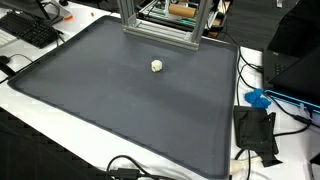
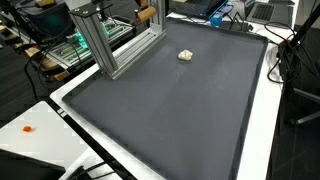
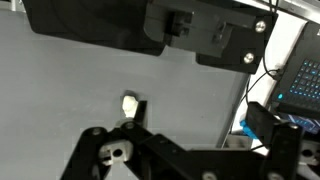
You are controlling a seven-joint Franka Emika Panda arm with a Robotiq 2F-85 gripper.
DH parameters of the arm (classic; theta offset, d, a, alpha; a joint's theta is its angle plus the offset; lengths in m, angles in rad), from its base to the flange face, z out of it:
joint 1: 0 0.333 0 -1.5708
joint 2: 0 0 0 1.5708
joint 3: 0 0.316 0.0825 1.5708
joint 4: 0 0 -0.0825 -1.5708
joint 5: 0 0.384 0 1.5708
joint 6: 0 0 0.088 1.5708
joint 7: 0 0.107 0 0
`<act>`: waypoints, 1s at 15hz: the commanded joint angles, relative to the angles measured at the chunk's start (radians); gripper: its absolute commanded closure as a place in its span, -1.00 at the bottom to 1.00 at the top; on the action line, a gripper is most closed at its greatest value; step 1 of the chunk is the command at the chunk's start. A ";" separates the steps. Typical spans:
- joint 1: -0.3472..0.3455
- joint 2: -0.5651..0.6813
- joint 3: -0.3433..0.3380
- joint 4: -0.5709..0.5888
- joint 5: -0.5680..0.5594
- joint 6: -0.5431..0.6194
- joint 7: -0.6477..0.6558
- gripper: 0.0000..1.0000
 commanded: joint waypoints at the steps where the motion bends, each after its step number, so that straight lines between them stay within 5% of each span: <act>1: 0.006 -0.126 0.007 -0.117 -0.012 0.027 0.012 -1.00; 15: 0.037 -0.280 0.051 -0.299 0.002 0.123 0.054 -1.00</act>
